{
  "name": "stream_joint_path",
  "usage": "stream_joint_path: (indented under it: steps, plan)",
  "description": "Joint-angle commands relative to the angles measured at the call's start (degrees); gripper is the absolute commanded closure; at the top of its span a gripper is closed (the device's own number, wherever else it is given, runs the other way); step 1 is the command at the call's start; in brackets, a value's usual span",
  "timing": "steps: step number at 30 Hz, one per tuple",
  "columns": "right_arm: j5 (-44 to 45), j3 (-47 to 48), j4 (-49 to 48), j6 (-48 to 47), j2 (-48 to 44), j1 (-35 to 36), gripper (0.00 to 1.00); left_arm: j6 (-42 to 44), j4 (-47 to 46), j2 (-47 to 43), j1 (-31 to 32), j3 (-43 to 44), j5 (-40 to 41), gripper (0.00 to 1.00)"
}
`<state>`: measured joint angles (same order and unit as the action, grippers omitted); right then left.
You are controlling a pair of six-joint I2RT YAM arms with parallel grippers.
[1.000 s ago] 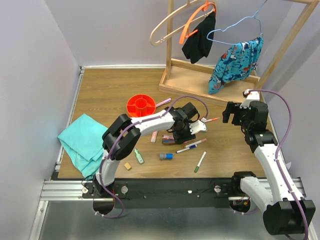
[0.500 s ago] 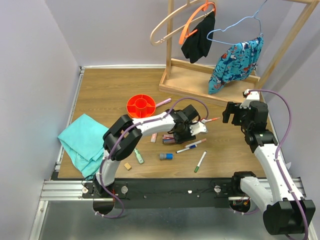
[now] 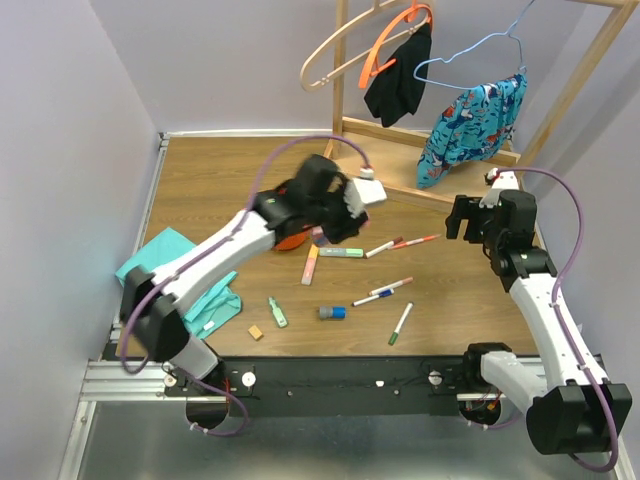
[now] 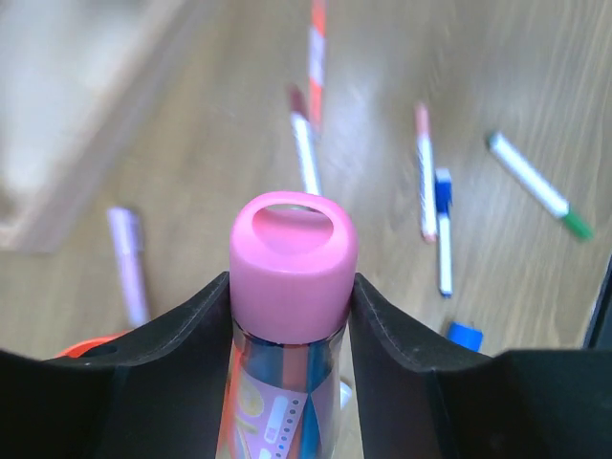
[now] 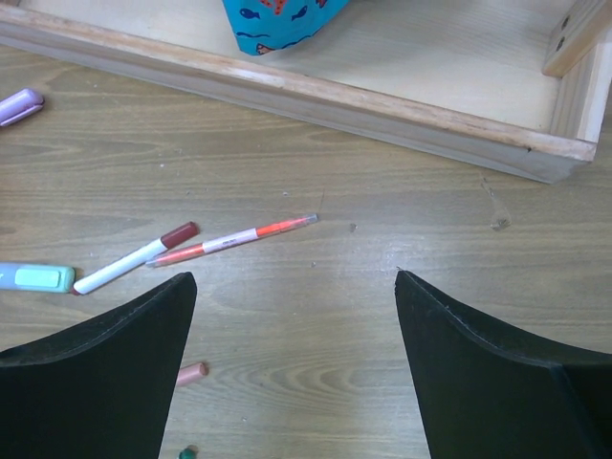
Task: Sort the stationery into containers
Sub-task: Pick up the stationery from the center of the board, then place the stationery in the storage box.
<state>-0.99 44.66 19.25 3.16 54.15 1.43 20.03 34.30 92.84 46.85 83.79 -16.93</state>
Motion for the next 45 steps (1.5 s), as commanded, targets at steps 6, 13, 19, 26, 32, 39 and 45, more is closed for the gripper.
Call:
stream_joint_path:
  steps: [6, 13, 19, 26, 32, 39, 45]
  plan:
    - [-1.55, 7.09, 2.99, -2.72, 4.56, -0.38, 0.08, -14.81, -47.96, -20.24, -15.99, -28.48, -7.69, 1.0]
    - [-1.82, 12.63, 8.17, -7.2, 7.98, -1.17, 0.09, -21.18, -74.81, -18.83, -24.78, -39.31, -4.43, 1.0]
    - [-3.66, 13.87, 8.62, -7.73, 9.65, -4.76, 0.11, -23.46, -78.24, -17.08, -28.48, -41.43, -5.66, 1.0]
    - [-4.45, 14.75, 9.23, -8.69, 10.97, -7.32, 0.11, -25.13, -80.97, -12.69, -28.74, -40.81, -5.84, 1.0]
    - [-4.37, 16.95, 9.94, -9.84, 12.64, -7.85, 0.11, -24.87, -83.35, -8.64, -31.02, -40.11, -5.66, 1.0]
    - [-4.54, 14.23, 9.06, -9.49, 11.94, -7.94, 0.11, -23.55, -81.68, -6.27, -31.73, -39.75, -6.8, 1.0]
    - [-4.9, 12.73, 8.79, -9.22, 11.5, -7.94, 0.11, -23.9, -80.89, -5.91, -31.73, -40.11, -6.8, 0.87]
